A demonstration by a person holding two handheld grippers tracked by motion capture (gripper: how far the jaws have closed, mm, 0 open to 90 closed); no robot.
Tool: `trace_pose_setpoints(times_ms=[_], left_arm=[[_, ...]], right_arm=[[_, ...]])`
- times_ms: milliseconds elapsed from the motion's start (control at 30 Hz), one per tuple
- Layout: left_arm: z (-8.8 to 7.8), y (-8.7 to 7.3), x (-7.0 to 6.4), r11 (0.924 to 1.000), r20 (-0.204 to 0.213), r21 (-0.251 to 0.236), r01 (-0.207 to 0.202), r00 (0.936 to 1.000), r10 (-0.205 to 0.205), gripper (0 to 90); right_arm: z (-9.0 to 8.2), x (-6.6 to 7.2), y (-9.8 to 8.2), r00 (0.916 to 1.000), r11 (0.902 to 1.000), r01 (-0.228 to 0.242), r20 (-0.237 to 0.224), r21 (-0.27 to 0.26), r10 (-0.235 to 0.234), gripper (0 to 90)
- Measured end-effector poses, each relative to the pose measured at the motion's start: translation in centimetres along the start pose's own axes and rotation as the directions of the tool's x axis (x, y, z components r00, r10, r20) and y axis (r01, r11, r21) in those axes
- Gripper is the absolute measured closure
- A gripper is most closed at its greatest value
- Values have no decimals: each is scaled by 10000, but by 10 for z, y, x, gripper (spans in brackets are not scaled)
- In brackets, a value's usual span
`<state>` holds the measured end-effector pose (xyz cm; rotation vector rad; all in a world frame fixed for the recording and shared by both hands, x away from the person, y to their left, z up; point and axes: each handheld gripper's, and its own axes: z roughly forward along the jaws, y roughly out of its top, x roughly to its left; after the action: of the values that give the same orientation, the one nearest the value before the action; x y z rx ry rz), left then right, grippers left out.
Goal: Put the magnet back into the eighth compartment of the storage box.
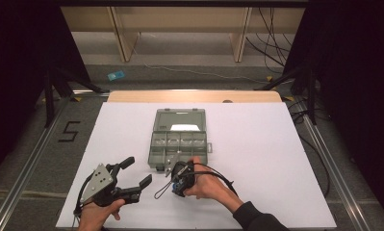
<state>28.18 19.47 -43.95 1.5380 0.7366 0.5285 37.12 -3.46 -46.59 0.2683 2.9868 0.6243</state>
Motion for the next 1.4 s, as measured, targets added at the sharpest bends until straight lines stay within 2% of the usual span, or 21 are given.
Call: trace_pose_setpoints(times_ms=[133,333,367,533,600,667,700,767,1067,1400], left_arm=[[-1,0,0,10000,-46,92,-11,10000,11,165],[-1,0,0,10000,-43,90,-12,10000,13,165],[0,0,0,10000,-18,48,0,10000,0,165],[0,0,0,10000,21,-17,-12,10000,12,166],[-1,0,0,10000,-45,94,-32,10000,32,165],[-1,0,0,9999,-42,97,-29,10000,30,165],[0,0,0,10000,38,-21,-2,10000,2,165],[-1,0,-1,9999,-41,103,3,10000,-3,165],[-1,1,0,10000,-41,84,9,10000,-9,165],[-2,1,0,10000,-33,81,-14,10000,15,165]], right_arm=[[2,-1,1,9998,9999,137,-121,24,-136,509],[3,-2,3,9995,9998,29,-305,174,-24,546],[3,-1,3,9995,9998,-134,-301,169,139,553],[3,-3,3,9994,9998,-143,-299,133,147,574],[2,-4,2,9993,9997,-186,-314,143,190,616],[2,-5,2,9987,9996,-126,-483,239,137,620],[2,-5,2,9989,9996,-177,-427,208,186,622],[2,-5,2,9988,9997,-206,-448,137,212,624],[0,-7,0,9988,9994,-344,-340,-38,342,627],[-18,-14,-1,9980,9964,-604,-228,-595,591,627]])
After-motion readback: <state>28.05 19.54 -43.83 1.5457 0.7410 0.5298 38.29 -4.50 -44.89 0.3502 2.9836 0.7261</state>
